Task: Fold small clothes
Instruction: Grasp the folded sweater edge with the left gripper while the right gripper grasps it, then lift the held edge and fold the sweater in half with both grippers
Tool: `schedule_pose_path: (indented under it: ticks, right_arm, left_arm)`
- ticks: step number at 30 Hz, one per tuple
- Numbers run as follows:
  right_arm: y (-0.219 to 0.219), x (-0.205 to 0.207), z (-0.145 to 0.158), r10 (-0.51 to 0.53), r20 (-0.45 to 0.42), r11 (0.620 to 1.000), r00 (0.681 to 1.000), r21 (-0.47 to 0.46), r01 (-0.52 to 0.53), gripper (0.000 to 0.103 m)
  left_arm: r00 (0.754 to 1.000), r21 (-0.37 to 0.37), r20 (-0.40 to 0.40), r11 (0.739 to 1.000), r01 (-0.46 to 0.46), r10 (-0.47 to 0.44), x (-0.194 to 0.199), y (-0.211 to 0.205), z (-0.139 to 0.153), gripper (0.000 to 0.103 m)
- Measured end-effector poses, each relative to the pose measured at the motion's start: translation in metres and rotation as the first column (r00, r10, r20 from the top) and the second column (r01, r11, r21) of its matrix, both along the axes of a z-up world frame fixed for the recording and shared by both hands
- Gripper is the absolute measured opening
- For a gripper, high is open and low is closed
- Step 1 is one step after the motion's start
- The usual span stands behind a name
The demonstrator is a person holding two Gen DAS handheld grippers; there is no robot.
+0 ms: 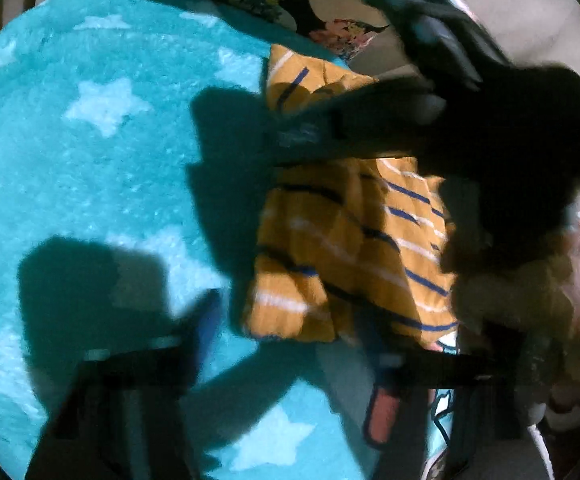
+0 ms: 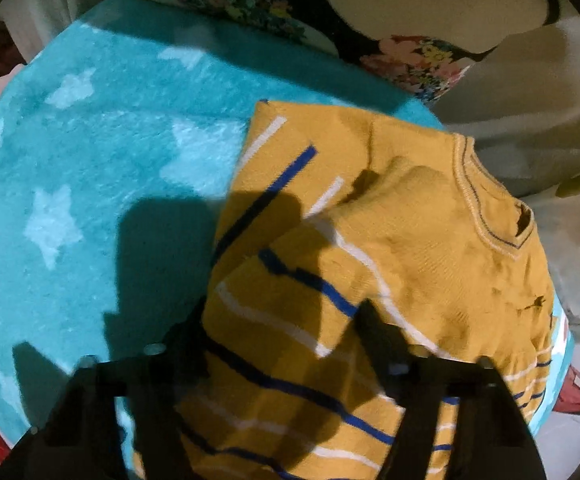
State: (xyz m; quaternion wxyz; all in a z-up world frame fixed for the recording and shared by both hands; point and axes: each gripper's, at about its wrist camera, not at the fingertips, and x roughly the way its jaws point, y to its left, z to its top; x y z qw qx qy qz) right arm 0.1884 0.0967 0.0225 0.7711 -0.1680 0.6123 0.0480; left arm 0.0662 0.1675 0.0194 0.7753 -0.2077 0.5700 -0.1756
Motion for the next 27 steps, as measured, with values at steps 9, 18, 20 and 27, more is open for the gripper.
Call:
schedule_pose_path:
  ticks: [9,18,20,27]
  right_arm:
    - [-0.066,-0.020,0.039,-0.010,0.063,0.963,0.998,0.268,-0.007,0.021]
    - [-0.177,-0.055,0.086,-0.106,0.115,0.841,0.988,0.541,0.027,0.020]
    - [-0.215,-0.064,0.090,-0.141,0.122,0.817,0.982,0.575,0.046,0.020]
    - [-0.347,-0.086,0.071,-0.310,0.064,0.728,0.948,0.657,0.194,0.020]
  left_arm:
    - [0.997,-0.011,0.040,0.998,-0.060,0.061,-0.010,-0.031,0.035,0.016]
    - [0.992,0.062,0.127,0.998,-0.005,-0.003,-0.040,-0.145,0.091,0.016]
    - [0.988,0.091,0.150,0.995,0.033,-0.047,-0.046,-0.181,0.102,0.016]
    - [0.974,0.157,0.166,0.979,0.128,-0.154,-0.060,-0.258,0.113,0.017]
